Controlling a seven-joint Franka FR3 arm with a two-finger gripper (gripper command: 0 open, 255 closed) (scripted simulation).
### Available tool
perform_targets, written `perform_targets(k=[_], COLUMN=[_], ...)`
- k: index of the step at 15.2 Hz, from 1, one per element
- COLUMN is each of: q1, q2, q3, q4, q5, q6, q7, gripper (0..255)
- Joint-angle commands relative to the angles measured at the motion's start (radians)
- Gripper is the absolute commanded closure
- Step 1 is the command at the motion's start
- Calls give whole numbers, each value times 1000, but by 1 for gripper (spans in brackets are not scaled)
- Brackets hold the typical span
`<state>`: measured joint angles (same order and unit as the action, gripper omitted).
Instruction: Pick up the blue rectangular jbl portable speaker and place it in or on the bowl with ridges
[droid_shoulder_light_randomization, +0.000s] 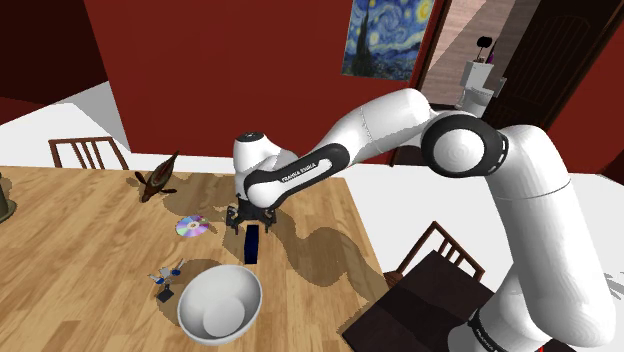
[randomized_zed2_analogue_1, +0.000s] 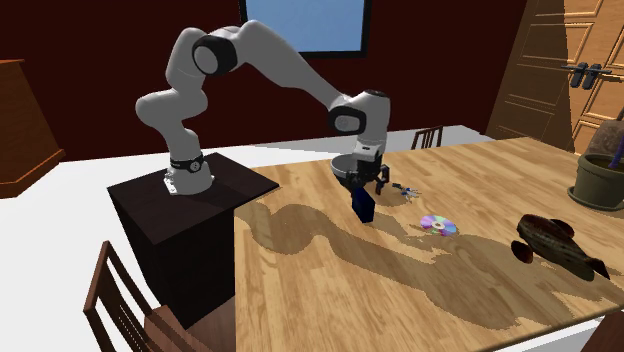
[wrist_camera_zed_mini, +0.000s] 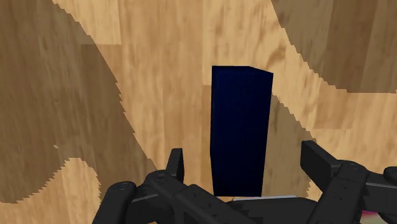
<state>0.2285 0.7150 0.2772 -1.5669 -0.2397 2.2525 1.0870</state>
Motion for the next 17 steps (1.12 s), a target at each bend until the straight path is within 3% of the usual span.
perform_targets(k=[1, 11, 12, 17], q1=[2, 5, 5, 5], q2=[17, 40, 40, 40], q3=[-4, -9, -9, -9], q4=[-1, 0, 0, 0], q5=[-5, -11, -11, -11], q6=[18, 39, 39, 39], q7=[2, 6, 6, 6], gripper=[0, 0, 255, 255])
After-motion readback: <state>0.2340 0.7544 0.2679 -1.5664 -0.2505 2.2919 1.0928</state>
